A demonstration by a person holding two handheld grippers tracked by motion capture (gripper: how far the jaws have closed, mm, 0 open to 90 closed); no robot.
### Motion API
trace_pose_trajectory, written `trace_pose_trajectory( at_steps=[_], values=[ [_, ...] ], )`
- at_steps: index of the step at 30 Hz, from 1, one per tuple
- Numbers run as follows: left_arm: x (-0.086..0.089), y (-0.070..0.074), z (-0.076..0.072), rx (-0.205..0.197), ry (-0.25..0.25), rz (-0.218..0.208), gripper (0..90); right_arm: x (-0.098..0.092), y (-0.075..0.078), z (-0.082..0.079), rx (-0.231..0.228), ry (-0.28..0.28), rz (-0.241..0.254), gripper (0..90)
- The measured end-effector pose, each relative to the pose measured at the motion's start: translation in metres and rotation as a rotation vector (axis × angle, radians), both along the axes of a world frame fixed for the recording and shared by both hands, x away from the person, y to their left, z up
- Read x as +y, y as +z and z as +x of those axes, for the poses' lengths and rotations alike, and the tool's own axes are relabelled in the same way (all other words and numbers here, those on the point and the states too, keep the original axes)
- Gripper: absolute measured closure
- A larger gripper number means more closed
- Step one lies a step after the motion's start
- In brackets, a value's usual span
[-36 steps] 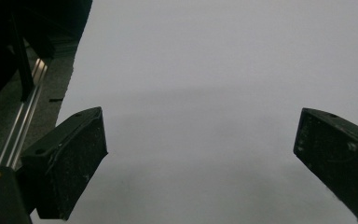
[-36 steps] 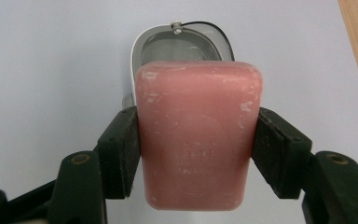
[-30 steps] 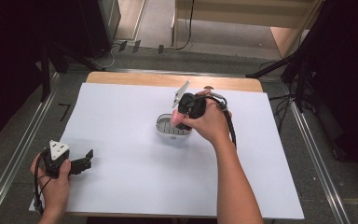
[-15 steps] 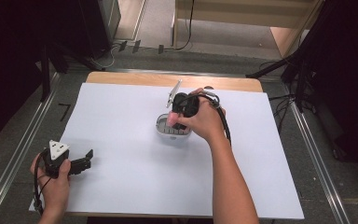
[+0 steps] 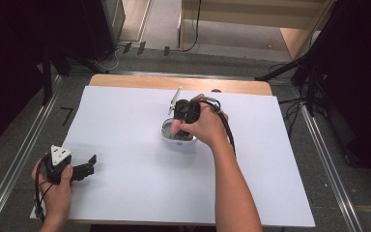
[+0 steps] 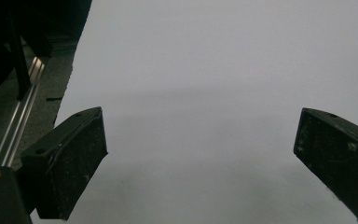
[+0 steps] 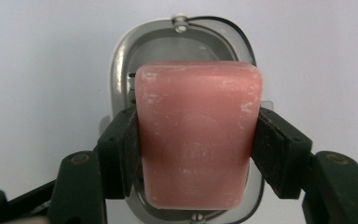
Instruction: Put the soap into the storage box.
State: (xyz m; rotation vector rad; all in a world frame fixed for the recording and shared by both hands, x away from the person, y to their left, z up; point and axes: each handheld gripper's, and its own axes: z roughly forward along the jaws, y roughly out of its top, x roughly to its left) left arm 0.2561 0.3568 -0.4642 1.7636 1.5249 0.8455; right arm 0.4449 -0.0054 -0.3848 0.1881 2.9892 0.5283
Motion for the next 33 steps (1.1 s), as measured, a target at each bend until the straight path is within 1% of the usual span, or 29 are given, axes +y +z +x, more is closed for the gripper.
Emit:
trace_pose_trajectory(
  at_steps=[4, 7, 15, 16, 19, 20, 22, 23, 24, 27, 29, 33],
  values=[
    [0.000, 0.000, 0.000, 0.000, 0.000, 0.000, 3.0, -0.001, -0.001, 0.000, 0.014, -0.009, -0.004, 38.9],
    [0.000, 0.000, 0.000, 0.000, 0.001, 0.000, 3.0, -0.001, -0.002, 0.000, 0.008, -0.002, -0.002, 38.9],
    [0.000, 0.000, 0.000, 0.001, 0.000, 0.001, 3.0, -0.007, -0.006, -0.002, 0.029, -0.006, 0.044, 38.4],
    [0.000, 0.000, 0.000, -0.001, 0.001, -0.001, 3.0, -0.009, -0.006, -0.002, 0.033, -0.008, 0.063, 36.5],
    [0.000, 0.000, 0.000, 0.000, 0.001, 0.000, 3.0, -0.015, -0.002, -0.002, 0.026, -0.032, 0.114, 36.4],
    [0.000, 0.000, 0.000, 0.000, 0.001, -0.001, 3.0, -0.017, -0.002, -0.002, 0.033, -0.036, 0.123, 36.1],
    [0.000, 0.000, 0.000, 0.000, 0.001, 0.000, 3.0, -0.020, -0.002, -0.003, 0.031, -0.044, 0.141, 35.6],
    [0.000, 0.000, 0.000, -0.001, 0.001, 0.001, 3.0, -0.022, -0.002, -0.004, 0.036, -0.058, 0.145, 35.4],
    [0.000, 0.000, 0.000, 0.000, 0.002, 0.001, 3.0, -0.024, -0.002, -0.004, 0.033, -0.059, 0.158, 35.4],
    [0.000, 0.000, 0.000, 0.000, 0.002, 0.002, 3.0, -0.031, 0.000, -0.007, 0.043, -0.082, 0.202, 35.8],
    [0.000, 0.000, 0.000, 0.000, 0.001, 0.002, 3.0, -0.035, 0.001, -0.009, 0.030, -0.091, 0.224, 34.9],
    [0.000, 0.000, 0.000, 0.001, 0.002, 0.003, 3.0, -0.045, 0.001, -0.014, 0.010, -0.129, 0.252, 30.5]
  ],
)
